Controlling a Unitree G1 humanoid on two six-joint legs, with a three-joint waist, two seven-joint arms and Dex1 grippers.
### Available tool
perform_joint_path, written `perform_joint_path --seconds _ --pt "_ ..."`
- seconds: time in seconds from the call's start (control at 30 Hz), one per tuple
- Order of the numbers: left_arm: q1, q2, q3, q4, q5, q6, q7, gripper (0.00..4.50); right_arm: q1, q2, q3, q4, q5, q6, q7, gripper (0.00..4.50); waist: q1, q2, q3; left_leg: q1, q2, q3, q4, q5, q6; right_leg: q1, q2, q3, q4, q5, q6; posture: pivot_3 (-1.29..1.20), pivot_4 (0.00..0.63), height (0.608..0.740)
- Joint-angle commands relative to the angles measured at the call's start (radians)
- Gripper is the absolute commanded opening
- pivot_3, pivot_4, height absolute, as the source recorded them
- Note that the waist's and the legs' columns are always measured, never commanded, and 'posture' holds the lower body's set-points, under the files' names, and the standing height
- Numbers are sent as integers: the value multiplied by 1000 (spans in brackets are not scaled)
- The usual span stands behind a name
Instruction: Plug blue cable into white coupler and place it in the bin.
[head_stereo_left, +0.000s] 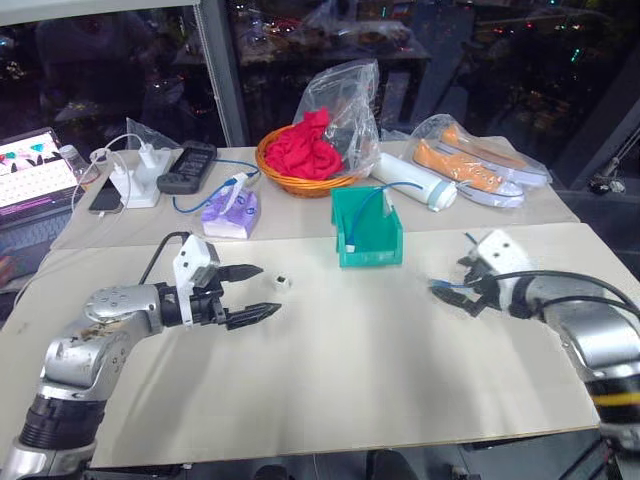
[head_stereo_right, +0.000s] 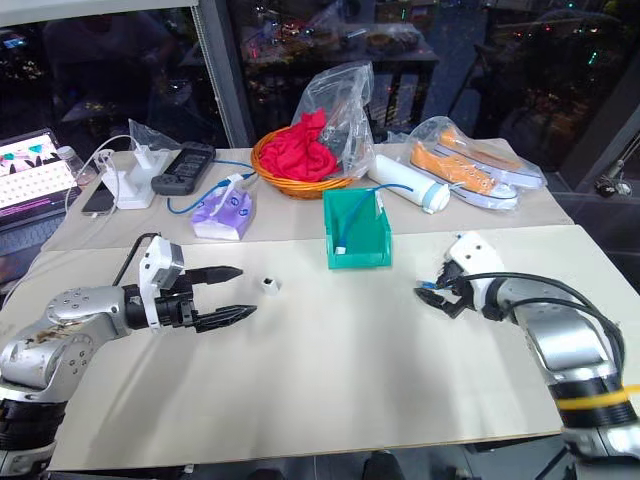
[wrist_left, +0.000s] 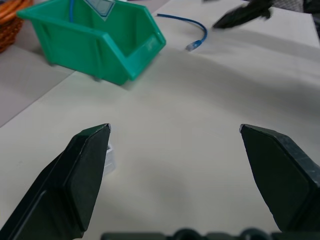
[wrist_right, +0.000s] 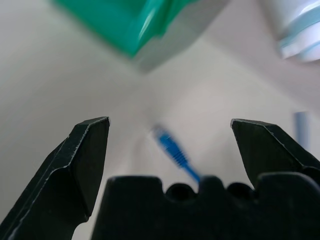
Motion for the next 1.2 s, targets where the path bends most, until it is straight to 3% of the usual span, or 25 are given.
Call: perform_joint_path --seconds 0.03,0.27,0.53,0.63,0.73,0.83,1.03,1.2 --pt "5 1 23 -59 -32 25 22 4472 -107 2 31 247 -76 -209 95 4500 -4 0 0 0 0 0 0 0 0 0 0 0 0 0 0 0 150 740" --pt "100 -2 55 -141 -52 45 74 4472 -325 68 96 766 -192 -441 220 4500 -15 0 1 -1 1 1 -1 0 -1 -3 0 1 0 0 0 0 150 740" --pt "140 12 81 -147 -54 37 73 4500 -359 128 80 915 -206 -532 328 2104 -12 -1 0 2 0 1 1 0 -1 1 0 1 1 0 0 0 150 740" --pt "134 19 79 -130 -43 26 60 4500 -342 142 71 911 -201 -534 362 913 -18 -1 0 4 1 1 1 0 -2 2 0 2 2 0 0 0 150 740" --pt "132 24 74 -110 -30 11 45 4500 -303 148 48 820 -166 -499 406 48 -16 -1 0 4 1 2 1 1 -2 2 0 2 2 0 -1 0 150 740" --pt "129 23 59 -88 -10 -13 36 4500 -218 135 42 601 -134 -430 440 30 -16 -1 0 4 1 1 1 1 -2 1 0 2 3 0 -1 0 150 740" --pt "159 39 -64 -72 105 -115 -28 4500 -1 121 103 -90 -77 -172 419 16 -13 -1 0 0 1 1 0 0 -2 -5 0 2 4 0 -1 0 150 740" --pt "159 22 -186 -77 170 -175 -67 4500 19 178 220 -295 -120 -84 371 10 -5 -1 0 -9 0 2 3 0 -2 -14 0 3 4 1 -1 0 150 740"
